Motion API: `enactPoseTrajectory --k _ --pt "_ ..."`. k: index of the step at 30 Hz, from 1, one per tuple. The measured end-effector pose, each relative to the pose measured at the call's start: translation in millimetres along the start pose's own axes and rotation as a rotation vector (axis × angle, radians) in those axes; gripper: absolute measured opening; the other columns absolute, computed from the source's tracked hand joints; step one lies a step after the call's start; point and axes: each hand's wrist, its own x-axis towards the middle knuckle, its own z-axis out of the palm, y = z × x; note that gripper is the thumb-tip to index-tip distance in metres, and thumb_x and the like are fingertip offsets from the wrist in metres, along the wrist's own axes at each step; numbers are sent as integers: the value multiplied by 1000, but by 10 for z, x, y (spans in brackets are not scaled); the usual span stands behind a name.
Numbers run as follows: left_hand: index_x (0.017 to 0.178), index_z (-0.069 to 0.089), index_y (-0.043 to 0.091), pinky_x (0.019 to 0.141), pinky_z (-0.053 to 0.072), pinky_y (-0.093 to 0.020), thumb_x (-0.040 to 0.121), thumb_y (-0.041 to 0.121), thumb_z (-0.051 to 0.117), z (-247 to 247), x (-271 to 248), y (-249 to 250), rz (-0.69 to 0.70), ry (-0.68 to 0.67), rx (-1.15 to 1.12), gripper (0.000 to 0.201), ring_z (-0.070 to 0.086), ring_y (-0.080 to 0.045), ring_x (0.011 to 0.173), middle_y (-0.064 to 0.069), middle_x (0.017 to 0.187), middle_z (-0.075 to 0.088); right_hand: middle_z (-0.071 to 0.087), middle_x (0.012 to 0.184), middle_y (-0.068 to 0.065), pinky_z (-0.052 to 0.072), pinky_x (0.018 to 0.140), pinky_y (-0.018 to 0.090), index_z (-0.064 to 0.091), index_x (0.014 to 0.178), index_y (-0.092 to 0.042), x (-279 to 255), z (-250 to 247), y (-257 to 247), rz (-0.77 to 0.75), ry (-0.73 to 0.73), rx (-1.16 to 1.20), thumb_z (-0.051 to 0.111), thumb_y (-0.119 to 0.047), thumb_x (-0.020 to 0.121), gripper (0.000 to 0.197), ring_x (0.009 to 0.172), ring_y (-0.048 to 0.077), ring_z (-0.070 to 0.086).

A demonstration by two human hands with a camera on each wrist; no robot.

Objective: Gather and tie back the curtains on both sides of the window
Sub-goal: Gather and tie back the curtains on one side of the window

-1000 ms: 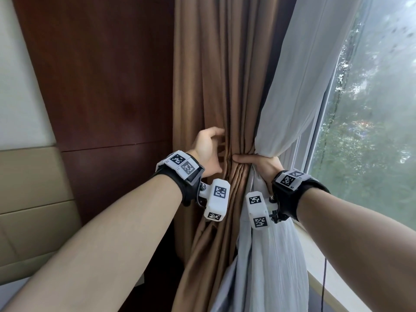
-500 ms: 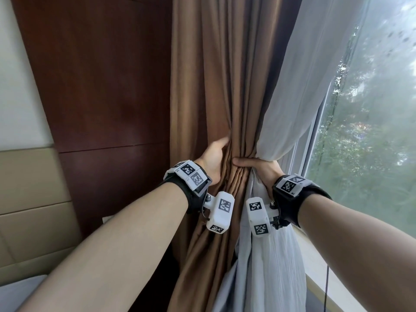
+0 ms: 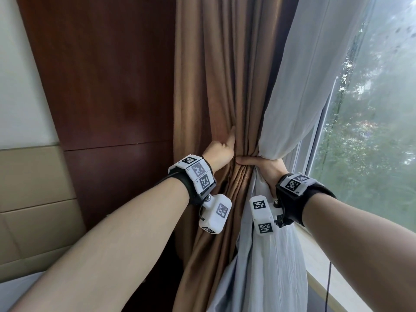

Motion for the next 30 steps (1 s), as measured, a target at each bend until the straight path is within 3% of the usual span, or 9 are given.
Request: enactPoseTrajectory --k 3,6,9,12,15,17,21,26,30 --pt "132 64 1 107 51 -46 90 73 47 -9 9 -40 4 27 -118 84 66 -35 117 -18 113 71 82 103 1 61 88 35 77 110 -10 -13 -1 -22 26 -8 -31 95 -10 66 47 95 21 78" --pt "141 59 1 117 43 -40 66 87 47 13 -51 -40 -32 31 -231 115 60 -27 129 -12 133 67 81 106 4 61 86 33 76 111 -9 -14 30 -17 20 -22 -6 93 -8 68 47 97 22 78" --pt "141 59 4 114 46 -42 92 75 45 73 -28 -91 -8 -16 -251 87 59 -30 132 -13 137 65 81 107 5 61 94 40 76 113 -8 -12 14 -1 23 -40 0 93 -6 67 48 99 25 78" --pt "143 59 9 113 46 -37 72 85 37 108 -41 -69 25 22 -211 107 62 -27 125 -14 127 68 81 106 5 60 97 42 76 110 -8 -35 -9 -16 22 -17 -5 92 -5 69 44 99 25 78" --pt "102 74 5 99 56 -39 53 97 42 106 33 -143 35 129 -193 109 72 -28 95 -11 91 73 81 105 3 60 98 42 77 106 -11 -17 -41 -6 2 14 -33 94 -6 67 43 98 23 78" --pt "84 70 1 91 58 -40 53 99 46 116 101 -204 40 167 -134 105 72 -34 86 -18 81 70 81 105 3 61 97 41 77 108 -10 14 -70 14 -1 39 -33 95 -7 66 47 97 23 78" --pt "107 73 6 100 56 -45 48 109 46 138 196 -264 13 154 -130 122 73 -27 99 -10 102 77 82 102 0 62 95 41 77 108 -11 74 -68 59 8 75 -55 99 -14 60 53 95 21 78" --pt "112 69 3 99 51 -33 99 68 43 92 -43 -4 -31 -7 -124 71 68 -25 102 -2 84 67 81 99 -5 61 84 30 76 107 -14 101 -30 78 -13 113 -84 99 -18 61 52 91 15 77" --pt "132 64 2 107 44 -30 102 61 43 117 -10 -27 -18 -28 -154 70 62 -20 113 -4 111 70 81 100 -4 60 80 27 76 109 -14 125 -31 95 -20 122 -77 99 -17 62 52 90 14 77"
